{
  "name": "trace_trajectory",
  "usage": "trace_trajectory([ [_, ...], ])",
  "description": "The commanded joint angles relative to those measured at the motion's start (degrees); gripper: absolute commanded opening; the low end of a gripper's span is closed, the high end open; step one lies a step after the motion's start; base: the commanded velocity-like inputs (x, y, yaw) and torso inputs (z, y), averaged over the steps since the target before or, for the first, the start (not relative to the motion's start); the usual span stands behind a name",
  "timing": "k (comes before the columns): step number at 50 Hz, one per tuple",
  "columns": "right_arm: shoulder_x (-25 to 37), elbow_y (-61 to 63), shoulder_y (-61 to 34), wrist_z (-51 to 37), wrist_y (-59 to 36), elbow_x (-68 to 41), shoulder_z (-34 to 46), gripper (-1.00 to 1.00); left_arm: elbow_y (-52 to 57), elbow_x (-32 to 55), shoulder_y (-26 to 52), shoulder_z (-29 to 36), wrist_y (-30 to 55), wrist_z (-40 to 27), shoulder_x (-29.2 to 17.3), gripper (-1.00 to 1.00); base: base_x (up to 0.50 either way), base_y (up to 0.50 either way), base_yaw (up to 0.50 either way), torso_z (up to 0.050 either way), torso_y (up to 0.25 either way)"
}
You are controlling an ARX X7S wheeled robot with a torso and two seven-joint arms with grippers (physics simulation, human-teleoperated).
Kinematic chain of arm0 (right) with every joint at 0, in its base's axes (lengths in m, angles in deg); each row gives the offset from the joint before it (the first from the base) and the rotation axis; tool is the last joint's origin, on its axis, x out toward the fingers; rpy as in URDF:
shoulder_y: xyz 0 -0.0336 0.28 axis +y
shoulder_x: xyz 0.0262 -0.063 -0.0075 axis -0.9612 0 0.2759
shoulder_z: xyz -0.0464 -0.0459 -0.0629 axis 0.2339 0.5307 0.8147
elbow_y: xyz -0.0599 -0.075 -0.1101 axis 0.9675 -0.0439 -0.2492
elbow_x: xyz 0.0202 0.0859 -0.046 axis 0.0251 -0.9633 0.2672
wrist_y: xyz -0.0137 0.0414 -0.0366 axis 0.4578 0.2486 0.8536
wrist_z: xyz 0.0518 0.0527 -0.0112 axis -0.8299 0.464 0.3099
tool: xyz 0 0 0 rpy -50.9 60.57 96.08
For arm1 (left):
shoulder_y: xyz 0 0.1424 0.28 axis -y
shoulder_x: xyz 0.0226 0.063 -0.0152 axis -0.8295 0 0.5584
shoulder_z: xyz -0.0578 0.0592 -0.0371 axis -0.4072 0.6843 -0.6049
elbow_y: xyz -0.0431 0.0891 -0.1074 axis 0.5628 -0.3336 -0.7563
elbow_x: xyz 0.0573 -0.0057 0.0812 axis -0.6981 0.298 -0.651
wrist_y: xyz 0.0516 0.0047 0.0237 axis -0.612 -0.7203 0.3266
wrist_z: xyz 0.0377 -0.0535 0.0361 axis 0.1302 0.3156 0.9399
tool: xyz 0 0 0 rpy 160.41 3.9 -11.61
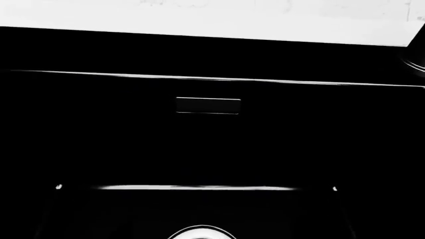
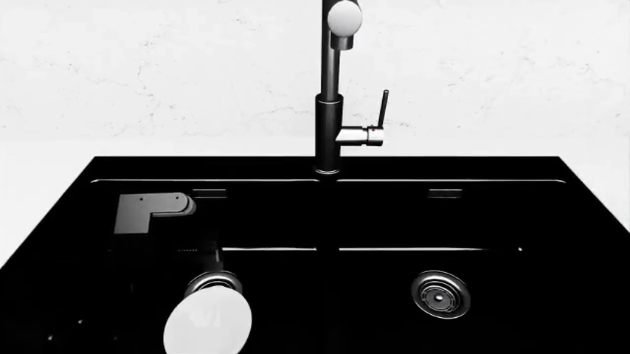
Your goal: Pick the cup and bowl from the sink and place them on the counter for drying.
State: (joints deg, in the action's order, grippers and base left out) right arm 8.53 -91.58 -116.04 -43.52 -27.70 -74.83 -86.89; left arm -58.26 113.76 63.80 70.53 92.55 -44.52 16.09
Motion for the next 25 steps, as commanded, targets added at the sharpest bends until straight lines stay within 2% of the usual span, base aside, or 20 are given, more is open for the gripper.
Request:
trace_trajectory([
  [1,-7.42,0.27,-6.5,10.96,0.93,2.89,10.36,1.0,0.05,0.36,0.11,-0.34,-0.18,0.25,-0.47,1.0,0.0,0.0,0.0,0.0,0.0],
  [3,-8.82,5.03,-5.17,14.13,-2.24,3.77,12.39,1.0,-0.78,-0.21,0.57,0.32,-0.5,0.34,-0.08,1.0,0.0,0.0,0.0,0.0,0.0],
  [5,-8.89,18.22,0.03,17.49,-11.15,3.18,12.63,1.0,-0.97,-0.32,1.01,0.69,-0.41,0.19,0.35,1.0,0.0,0.0,0.0,0.0,0.0],
  [8,-8.75,31.01,4.68,22.01,-20.48,1.82,13.59,1.0,-1.31,-0.39,0.8,0.62,-0.78,0.31,0.35,1.0,0.0,0.0,0.0,0.0,0.0],
  [25,-9.05,53.59,12.35,30.34,-33.48,-3.79,13.75,1.0,-3.01,-0.67,1.88,1.19,-1.6,1.49,0.14,1.0,0.0,0.0,0.0,0.0,0.0],
])
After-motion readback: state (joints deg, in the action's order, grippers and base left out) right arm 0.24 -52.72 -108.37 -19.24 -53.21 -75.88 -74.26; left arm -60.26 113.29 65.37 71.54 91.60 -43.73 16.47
